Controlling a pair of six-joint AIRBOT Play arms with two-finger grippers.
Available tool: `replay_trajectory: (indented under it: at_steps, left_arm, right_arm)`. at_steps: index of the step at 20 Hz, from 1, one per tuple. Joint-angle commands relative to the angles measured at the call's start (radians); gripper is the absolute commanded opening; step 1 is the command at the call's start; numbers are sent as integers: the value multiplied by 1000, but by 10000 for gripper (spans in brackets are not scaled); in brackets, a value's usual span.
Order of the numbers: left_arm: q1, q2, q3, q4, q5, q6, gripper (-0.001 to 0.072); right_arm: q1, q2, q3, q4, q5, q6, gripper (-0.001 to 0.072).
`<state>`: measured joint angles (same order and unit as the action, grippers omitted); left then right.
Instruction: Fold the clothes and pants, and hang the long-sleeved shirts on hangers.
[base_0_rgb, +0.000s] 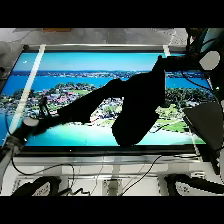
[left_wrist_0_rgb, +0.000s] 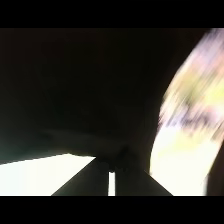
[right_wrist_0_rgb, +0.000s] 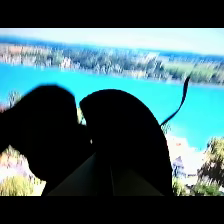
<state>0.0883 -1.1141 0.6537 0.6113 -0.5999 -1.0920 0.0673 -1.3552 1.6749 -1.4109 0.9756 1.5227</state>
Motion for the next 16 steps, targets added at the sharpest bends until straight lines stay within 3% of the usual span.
replay_trajectory:
  at_steps: [1, 4, 7, 16]
  left_arm:
    - [88, 0, 277, -14, 35, -1, 6]
    - [193, 0, 513, -14, 35, -1, 6]
    - [289, 8, 655, -14, 36, 0, 7]
    - [490, 72, 674, -7, 4, -1, 7]
  right_arm:
    - [-27, 0, 36, -34, -163, 71, 16]
    - [-93, 0, 94, -34, -159, 92, 16]
    - [-174, 1, 153, -34, -34, 83, 16]
    - [-393, 3, 220, -33, 158, 77, 17]
